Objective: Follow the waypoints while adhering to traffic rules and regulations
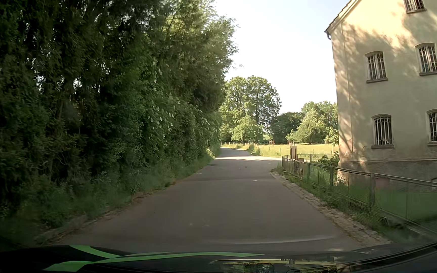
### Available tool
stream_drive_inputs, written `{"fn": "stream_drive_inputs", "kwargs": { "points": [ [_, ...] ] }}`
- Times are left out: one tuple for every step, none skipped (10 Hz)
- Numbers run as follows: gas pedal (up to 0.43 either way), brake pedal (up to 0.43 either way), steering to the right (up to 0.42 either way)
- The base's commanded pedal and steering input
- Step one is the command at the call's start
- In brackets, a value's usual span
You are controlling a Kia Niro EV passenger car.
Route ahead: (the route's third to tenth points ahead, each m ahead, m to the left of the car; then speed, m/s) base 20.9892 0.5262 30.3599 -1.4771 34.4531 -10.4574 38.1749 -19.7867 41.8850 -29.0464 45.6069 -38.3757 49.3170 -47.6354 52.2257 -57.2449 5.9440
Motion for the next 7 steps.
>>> {"fn": "stream_drive_inputs", "kwargs": {
  "points": [
    [0.098,0.0,-0.001],
    [0.098,0.0,-0.002],
    [0.11,0.0,-0.001],
    [0.11,0.0,-0.001],
    [0.118,0.0,-0.001],
    [0.118,0.0,-0.001],
    [0.13,0.0,0.0]
  ]
}}
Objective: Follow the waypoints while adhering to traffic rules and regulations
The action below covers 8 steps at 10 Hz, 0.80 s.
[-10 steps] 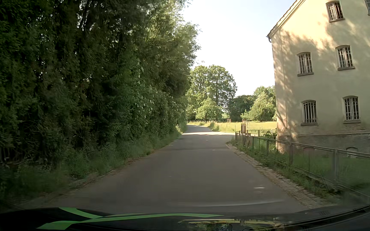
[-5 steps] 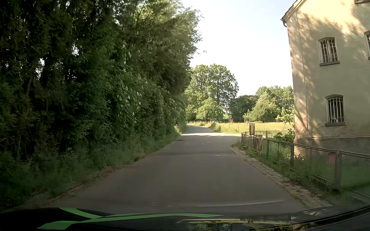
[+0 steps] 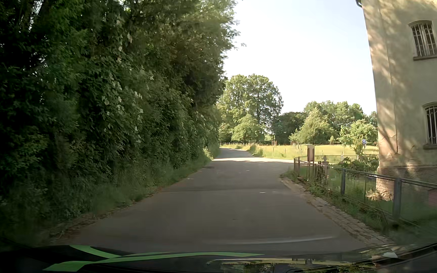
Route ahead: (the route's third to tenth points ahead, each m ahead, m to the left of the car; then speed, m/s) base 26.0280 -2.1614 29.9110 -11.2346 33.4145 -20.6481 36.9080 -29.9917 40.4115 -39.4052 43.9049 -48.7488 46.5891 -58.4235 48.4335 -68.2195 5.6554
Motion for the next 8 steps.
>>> {"fn": "stream_drive_inputs", "kwargs": {
  "points": [
    [0.13,0.0,0.0],
    [0.13,0.0,0.0],
    [0.13,0.0,0.0],
    [0.13,0.0,0.0],
    [0.13,0.0,0.0],
    [0.13,0.0,0.0],
    [0.13,0.0,0.0],
    [0.13,0.0,0.0]
  ]
}}
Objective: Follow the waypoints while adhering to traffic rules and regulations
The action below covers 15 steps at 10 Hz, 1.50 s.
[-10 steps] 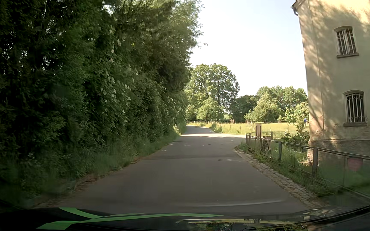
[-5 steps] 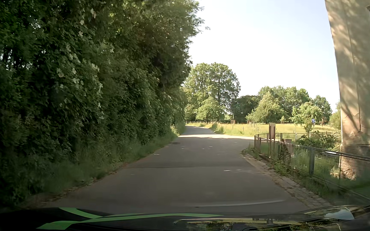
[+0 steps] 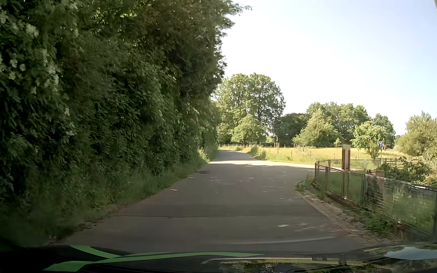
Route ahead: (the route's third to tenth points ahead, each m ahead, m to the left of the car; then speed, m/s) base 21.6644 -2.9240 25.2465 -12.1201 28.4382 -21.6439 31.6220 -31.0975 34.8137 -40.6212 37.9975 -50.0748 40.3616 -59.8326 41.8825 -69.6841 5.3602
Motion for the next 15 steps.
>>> {"fn": "stream_drive_inputs", "kwargs": {
  "points": [
    [0.13,0.0,0.0],
    [0.13,0.0,0.001],
    [0.13,0.0,0.001],
    [0.13,0.0,0.001],
    [0.13,0.0,0.003],
    [0.13,0.0,0.006],
    [0.13,0.0,0.014],
    [0.13,0.0,0.02],
    [0.13,0.0,0.029],
    [0.13,0.0,0.037],
    [0.13,0.0,0.043],
    [0.138,0.0,0.05],
    [0.138,0.0,0.063],
    [0.138,0.0,0.072],
    [0.138,0.0,0.084]
  ]
}}
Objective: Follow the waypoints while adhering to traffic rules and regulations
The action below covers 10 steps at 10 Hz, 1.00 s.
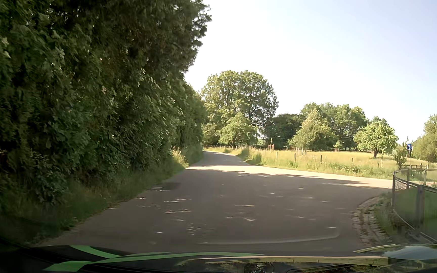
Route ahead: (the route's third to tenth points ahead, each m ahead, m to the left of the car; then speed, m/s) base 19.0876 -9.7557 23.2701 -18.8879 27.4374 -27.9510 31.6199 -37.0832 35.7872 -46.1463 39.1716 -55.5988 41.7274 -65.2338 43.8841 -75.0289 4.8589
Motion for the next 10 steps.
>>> {"fn": "stream_drive_inputs", "kwargs": {
  "points": [
    [0.138,0.0,0.094],
    [0.138,0.0,0.101],
    [0.138,0.0,0.113],
    [0.13,0.0,0.127],
    [0.118,0.0,0.144],
    [0.118,0.0,0.161],
    [0.118,0.0,0.182],
    [0.11,0.0,0.195],
    [0.11,0.0,0.217],
    [0.11,0.0,0.236]
  ]
}}
